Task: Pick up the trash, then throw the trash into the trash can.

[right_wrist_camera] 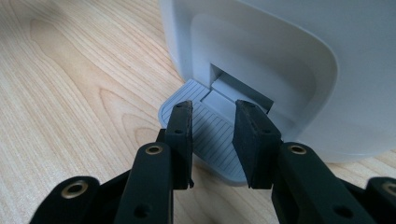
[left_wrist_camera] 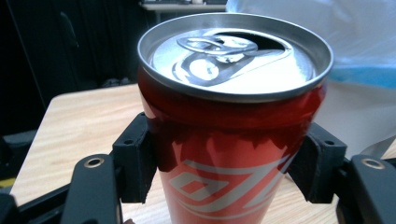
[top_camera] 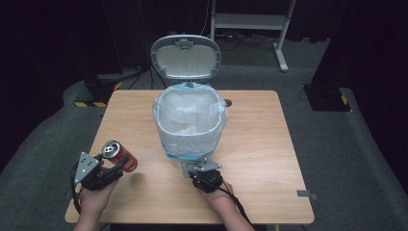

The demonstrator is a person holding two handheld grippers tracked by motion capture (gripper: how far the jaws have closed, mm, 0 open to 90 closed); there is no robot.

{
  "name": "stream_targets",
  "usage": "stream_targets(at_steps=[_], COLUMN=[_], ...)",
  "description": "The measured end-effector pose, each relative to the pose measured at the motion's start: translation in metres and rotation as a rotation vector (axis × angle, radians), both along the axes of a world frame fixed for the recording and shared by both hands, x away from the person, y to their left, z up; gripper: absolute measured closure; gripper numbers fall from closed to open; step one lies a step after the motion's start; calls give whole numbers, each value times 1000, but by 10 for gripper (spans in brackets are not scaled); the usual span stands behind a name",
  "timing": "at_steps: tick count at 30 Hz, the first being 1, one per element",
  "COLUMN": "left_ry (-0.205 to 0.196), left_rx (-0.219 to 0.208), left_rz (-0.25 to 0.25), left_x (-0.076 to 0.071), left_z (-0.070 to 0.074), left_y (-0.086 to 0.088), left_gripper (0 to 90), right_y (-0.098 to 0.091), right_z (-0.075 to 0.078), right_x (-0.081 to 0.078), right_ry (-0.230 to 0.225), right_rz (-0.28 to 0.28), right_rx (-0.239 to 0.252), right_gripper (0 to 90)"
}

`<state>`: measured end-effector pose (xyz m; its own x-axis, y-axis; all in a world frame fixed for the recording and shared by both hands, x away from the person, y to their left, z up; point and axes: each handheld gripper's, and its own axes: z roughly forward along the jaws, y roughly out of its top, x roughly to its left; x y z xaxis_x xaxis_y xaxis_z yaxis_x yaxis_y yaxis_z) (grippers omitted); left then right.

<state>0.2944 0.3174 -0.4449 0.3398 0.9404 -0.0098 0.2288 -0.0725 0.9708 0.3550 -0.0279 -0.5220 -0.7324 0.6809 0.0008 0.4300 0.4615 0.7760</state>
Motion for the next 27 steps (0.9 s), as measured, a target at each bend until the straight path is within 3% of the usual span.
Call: stream_targets(at_steps=[6, 20, 27], left_ry=[-42, -35, -55], left_rx=[3, -23, -33], left_rz=[-16, -34, -54], left_x=[-8, -5, -3], left_z=[9, 15, 33], left_y=[-9, -22, -27], left_gripper=[336, 337, 337], right_y=[-1, 0, 0], right_z=[0, 0, 0], right_x=[1, 1, 0], right_ry=[4, -3, -4], right_rz=[3, 5, 3], right_rx=[4, -2, -5], right_gripper=[676, 673, 673])
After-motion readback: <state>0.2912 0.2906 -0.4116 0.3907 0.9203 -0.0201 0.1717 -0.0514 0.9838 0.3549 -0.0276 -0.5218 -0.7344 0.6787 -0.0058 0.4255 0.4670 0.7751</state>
